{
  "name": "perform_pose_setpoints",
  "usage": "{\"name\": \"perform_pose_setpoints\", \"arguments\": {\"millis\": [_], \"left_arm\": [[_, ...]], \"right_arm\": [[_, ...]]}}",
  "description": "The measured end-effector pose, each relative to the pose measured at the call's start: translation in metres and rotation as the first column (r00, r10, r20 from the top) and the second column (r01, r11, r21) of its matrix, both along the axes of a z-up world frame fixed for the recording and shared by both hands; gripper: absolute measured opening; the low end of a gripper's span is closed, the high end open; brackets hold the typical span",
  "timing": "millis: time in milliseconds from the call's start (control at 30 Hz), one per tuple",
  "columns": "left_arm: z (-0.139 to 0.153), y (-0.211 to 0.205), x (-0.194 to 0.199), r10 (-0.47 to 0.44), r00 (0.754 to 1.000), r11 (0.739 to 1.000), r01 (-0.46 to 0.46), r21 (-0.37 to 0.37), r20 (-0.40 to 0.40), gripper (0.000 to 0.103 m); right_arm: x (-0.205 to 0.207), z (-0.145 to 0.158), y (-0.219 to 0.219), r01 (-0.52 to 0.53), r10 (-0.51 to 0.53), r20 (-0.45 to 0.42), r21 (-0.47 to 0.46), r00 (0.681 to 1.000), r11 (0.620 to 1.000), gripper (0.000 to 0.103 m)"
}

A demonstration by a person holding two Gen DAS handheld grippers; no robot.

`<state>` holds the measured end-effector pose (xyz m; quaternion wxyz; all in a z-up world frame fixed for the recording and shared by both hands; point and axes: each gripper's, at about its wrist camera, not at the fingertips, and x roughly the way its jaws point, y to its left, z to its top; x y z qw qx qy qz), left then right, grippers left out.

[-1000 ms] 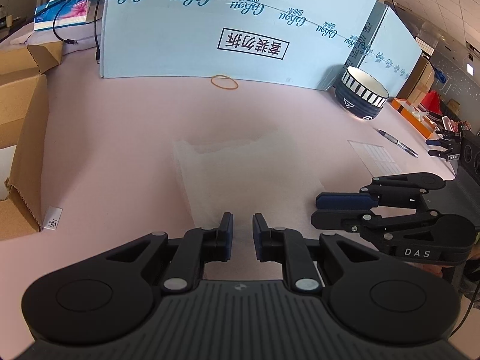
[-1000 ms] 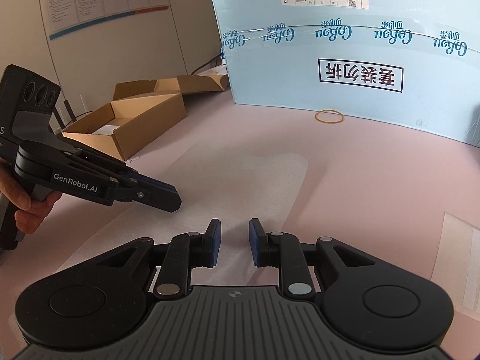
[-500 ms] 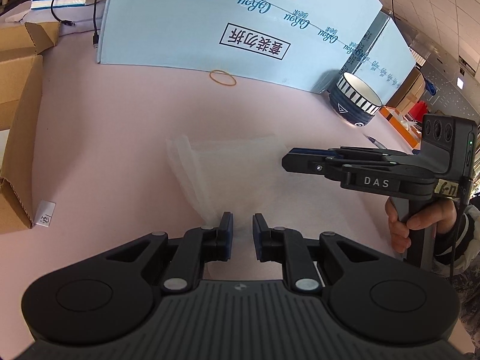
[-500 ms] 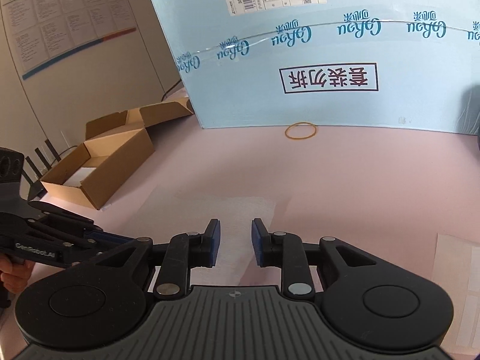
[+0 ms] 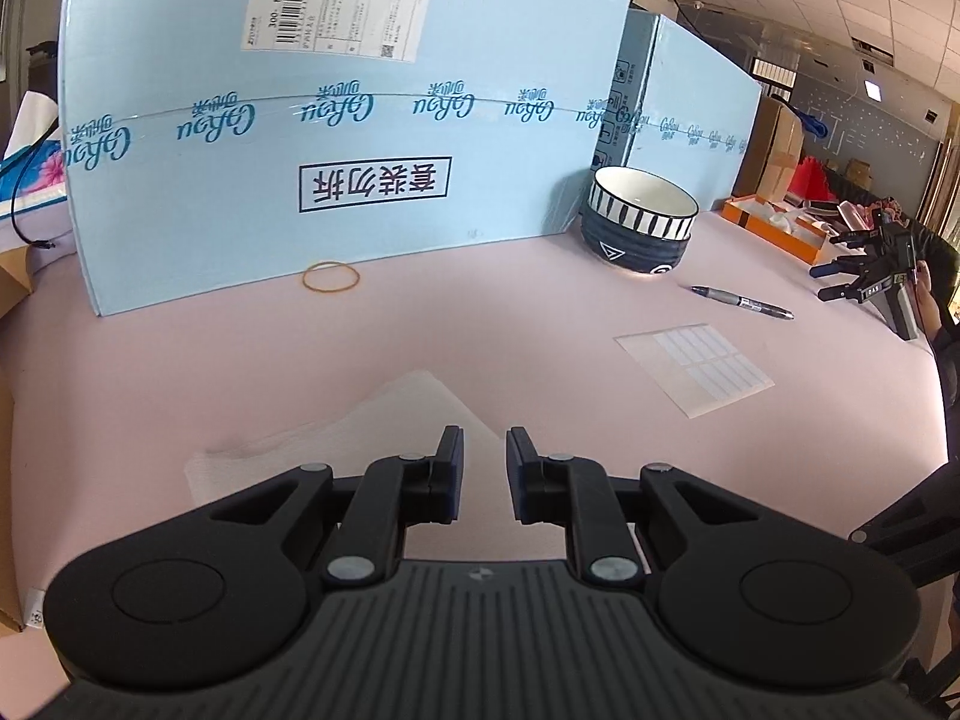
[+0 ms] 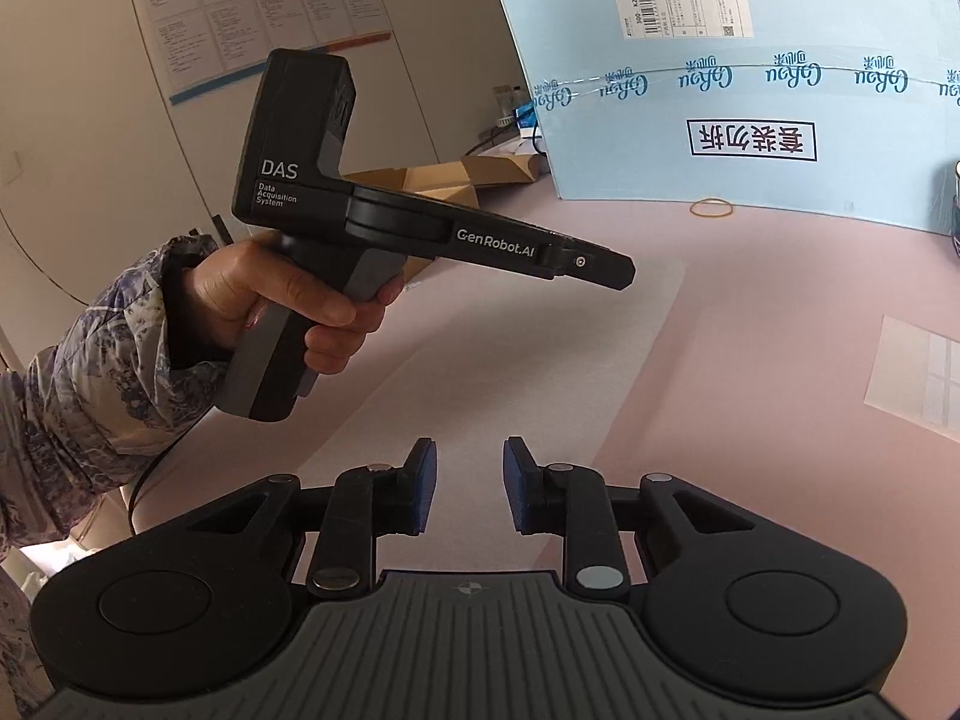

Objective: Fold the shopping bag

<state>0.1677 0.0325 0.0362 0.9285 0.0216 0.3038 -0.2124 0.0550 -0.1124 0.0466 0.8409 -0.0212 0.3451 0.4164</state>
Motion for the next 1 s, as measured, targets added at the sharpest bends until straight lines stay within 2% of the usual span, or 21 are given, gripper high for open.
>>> {"name": "perform_pose_setpoints", "arguments": {"millis": [167,300,400,533,600,667,733,767,833,900,933,1000], "left_arm": [[-0.012,-0.030,0.006,0.004,1.000,0.986,-0.004,0.167,0.000,0.014],[-0.022,-0.031,0.013,0.014,1.000,0.979,-0.008,0.204,-0.027,0.014],[-0.027,-0.028,0.016,0.026,1.000,0.979,-0.022,0.200,-0.016,0.018],[-0.026,-0.024,0.019,0.055,0.998,0.983,-0.051,0.174,-0.020,0.017],[-0.018,-0.022,0.011,0.052,0.999,0.987,-0.051,0.152,-0.002,0.017],[0.000,-0.017,-0.011,0.023,0.998,0.993,-0.030,0.115,0.055,0.017],[0.020,-0.013,-0.043,0.004,0.988,0.990,-0.026,0.141,0.153,0.027],[0.030,-0.011,-0.060,-0.006,0.979,0.988,-0.026,0.155,0.203,0.031],[0.039,-0.011,-0.099,-0.028,0.955,0.977,-0.036,0.208,0.295,0.061],[0.045,-0.010,-0.136,-0.053,0.932,0.963,-0.047,0.264,0.360,0.072],[0.042,-0.012,-0.149,-0.076,0.933,0.951,-0.038,0.306,0.352,0.076],[0.035,-0.016,-0.174,-0.122,0.935,0.921,-0.019,0.388,0.334,0.079]], "right_arm": [[-0.019,-0.010,-0.004,-0.004,0.004,-0.011,-0.030,1.000,1.000,0.022],[-0.038,-0.010,-0.013,-0.003,0.003,-0.025,-0.011,1.000,1.000,0.023],[-0.052,-0.012,-0.023,0.005,-0.005,-0.037,0.009,0.999,1.000,0.024],[-0.061,-0.006,-0.032,0.014,-0.013,-0.031,0.035,0.999,0.999,0.028],[-0.068,0.007,-0.041,0.000,-0.003,0.045,0.066,0.999,0.998,0.028],[-0.080,0.019,-0.049,-0.027,0.020,0.168,0.039,0.986,0.999,0.028],[-0.099,0.032,-0.054,-0.052,0.073,0.353,-0.068,0.933,0.996,0.028],[-0.104,0.034,-0.055,-0.059,0.100,0.399,-0.113,0.912,0.992,0.028],[-0.114,0.037,-0.055,-0.064,0.175,0.483,-0.237,0.858,0.969,0.028],[-0.120,0.034,-0.054,-0.071,0.263,0.548,-0.345,0.794,0.936,0.028],[-0.122,0.032,-0.054,-0.076,0.296,0.567,-0.379,0.768,0.922,0.028],[-0.129,0.024,-0.050,-0.105,0.459,0.606,-0.526,0.650,0.844,0.034]]}}
